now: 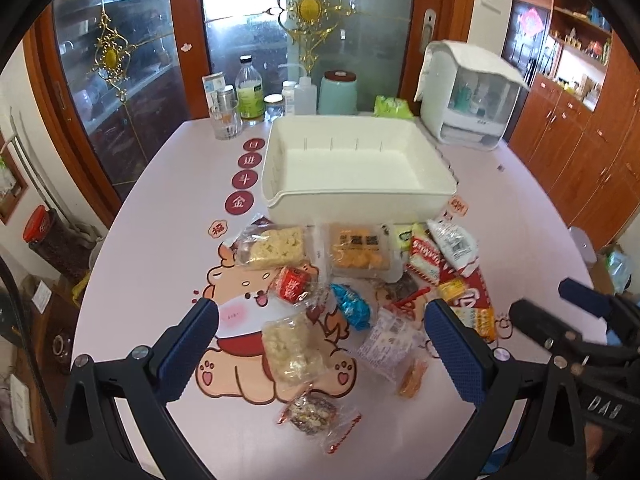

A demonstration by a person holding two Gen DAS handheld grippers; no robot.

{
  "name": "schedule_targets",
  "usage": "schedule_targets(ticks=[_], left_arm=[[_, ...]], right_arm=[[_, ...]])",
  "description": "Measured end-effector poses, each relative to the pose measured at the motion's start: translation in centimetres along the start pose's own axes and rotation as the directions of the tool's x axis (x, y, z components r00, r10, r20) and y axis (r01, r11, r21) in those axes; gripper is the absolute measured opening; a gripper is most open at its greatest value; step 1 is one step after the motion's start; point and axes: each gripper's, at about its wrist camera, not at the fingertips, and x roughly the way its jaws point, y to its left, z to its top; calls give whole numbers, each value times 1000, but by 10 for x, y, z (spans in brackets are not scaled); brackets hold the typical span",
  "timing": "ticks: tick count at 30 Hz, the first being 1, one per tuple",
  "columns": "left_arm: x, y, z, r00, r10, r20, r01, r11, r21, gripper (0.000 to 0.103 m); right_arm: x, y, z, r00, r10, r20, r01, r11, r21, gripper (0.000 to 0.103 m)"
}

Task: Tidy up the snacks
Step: 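Grasp the clear pastry bag with left tool while right tool grasps the orange cake pack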

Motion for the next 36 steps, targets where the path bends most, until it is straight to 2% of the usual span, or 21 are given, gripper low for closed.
schedule_targets(ticks=[5,7,12,15,17,20,23,26,30,32,36], left_arm=[[4,17,8,1000,14,-23,-15,998,-55,102],[3,28,15,999,51,-9,-51,996,-69,102],[8,52,37,988,153,36,-152,988,-5,102],[24,66,53,991,133,16,-134,989,55,102],[42,73,64,995,95,-7,-94,989,117,102],[73,79,77,998,55,-39,-45,975,216,102],[114,79,87,997,-8,-81,35,943,331,102],[148,75,90,994,-20,-107,64,903,426,102],[196,67,84,987,-39,-156,122,815,566,102],[215,64,81,983,-45,-179,146,783,605,102],[240,61,75,969,-81,-235,217,736,641,102]], right_arm=[[16,-7,14,999,33,-19,-33,999,2,85],[24,-8,22,999,37,-21,-37,999,0,85],[53,1,50,996,70,-57,-72,997,-31,86],[74,9,67,992,92,-88,-95,995,-33,85],[89,15,79,989,100,-110,-104,994,-29,85],[120,26,93,984,98,-149,-101,995,-18,86],[152,31,99,977,94,-192,-93,996,12,86],[189,35,98,963,99,-252,-84,994,69,86],[233,41,92,946,71,-315,-33,992,123,90],[249,45,88,940,59,-337,-14,991,134,93],[271,57,77,930,-7,-369,48,993,104,96]])
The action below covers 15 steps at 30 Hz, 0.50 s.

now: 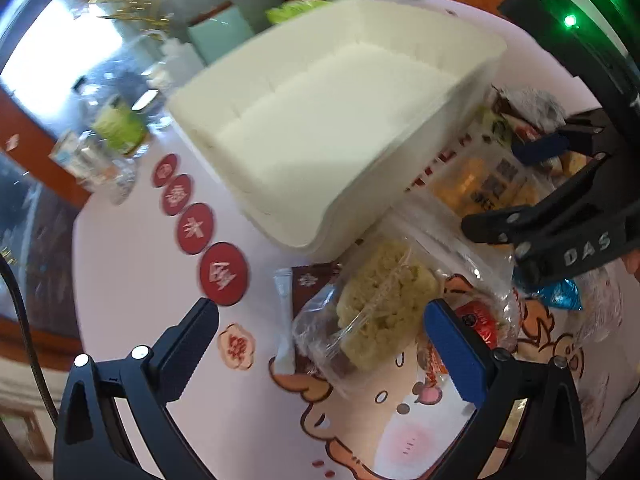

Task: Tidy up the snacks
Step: 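Grasp the clear pastry bag with left tool while right tool grasps the orange cake pack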

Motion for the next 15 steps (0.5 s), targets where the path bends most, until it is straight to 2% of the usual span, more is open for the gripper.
schedule_targets(ticks=[3,9,15], left_arm=[[14,-3,-1,1000,-13,-14,14,999,44,102],[33,-10,-1,996,-68,-61,74,993,93,102],[44,-21,0,990,-101,-95,112,987,114,102]], right_arm=[[12,7,0,998,-57,-16,57,998,-12,103],[23,17,5,990,-139,-34,138,990,-41,103],[30,20,13,986,-136,-100,133,990,-40,103]])
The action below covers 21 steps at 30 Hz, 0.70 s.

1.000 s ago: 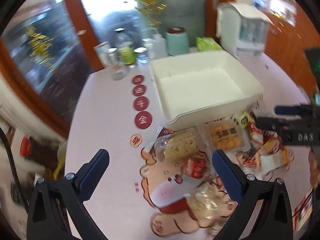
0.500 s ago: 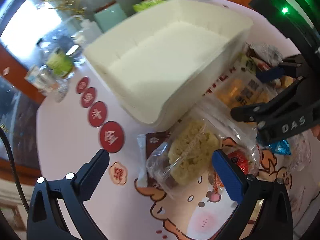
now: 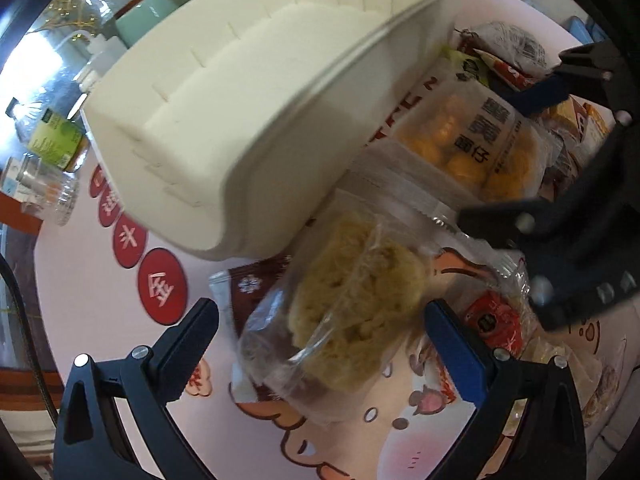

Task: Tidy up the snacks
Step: 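Grasp the clear pastry bag with left tool while right tool grasps the orange cake pack, then carry both packs into the white tray and open both tools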

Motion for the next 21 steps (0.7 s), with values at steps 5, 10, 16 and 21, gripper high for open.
schedule_targets(ticks=[5,10,16,21], left_arm=[[6,0,3,999,-29,-27,28,999,-38,97],[9,-3,-3,999,22,-45,-25,998,-52,70],[1,-4,-17,997,-60,-42,51,982,-184,52],[-16,0,-36,999,-53,3,51,947,-317,51]], right_arm=[[5,0,-13,1000,-10,-6,10,999,-32,103],[2,8,-15,999,-26,42,28,999,-44,86],[-18,3,-27,996,2,89,3,998,-55,76],[-33,-8,-40,992,52,118,-49,998,-31,72]])
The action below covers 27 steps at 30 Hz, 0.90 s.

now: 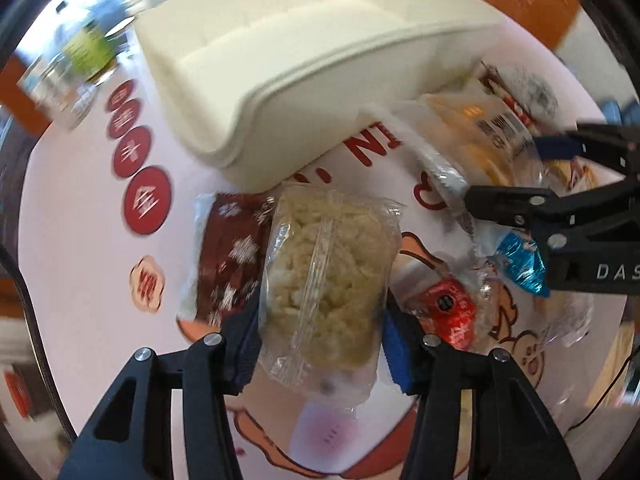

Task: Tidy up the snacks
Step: 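Carry both packs into the white tray and open both tools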

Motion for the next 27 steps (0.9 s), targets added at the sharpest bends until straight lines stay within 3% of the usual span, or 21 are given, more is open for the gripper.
schedule_targets(ticks=[6,13,20,27], left_arm=[[-54,-3,-9,994,30,103,-19,995,-102,51],[-125,-10,24,967,108,233,-61,978,-197,51],[-168,-2,81,923,168,346,-73,960,-272,51],[-160,8,123,914,187,361,-53,935,-350,51]], right_arm=[[-41,-24,-17,994,66,87,-69,997,35,72],[-113,-40,-18,965,89,248,-102,994,41,72],[-171,-43,25,917,48,396,-64,998,28,73],[-185,-47,73,886,-20,464,12,1000,20,74]])
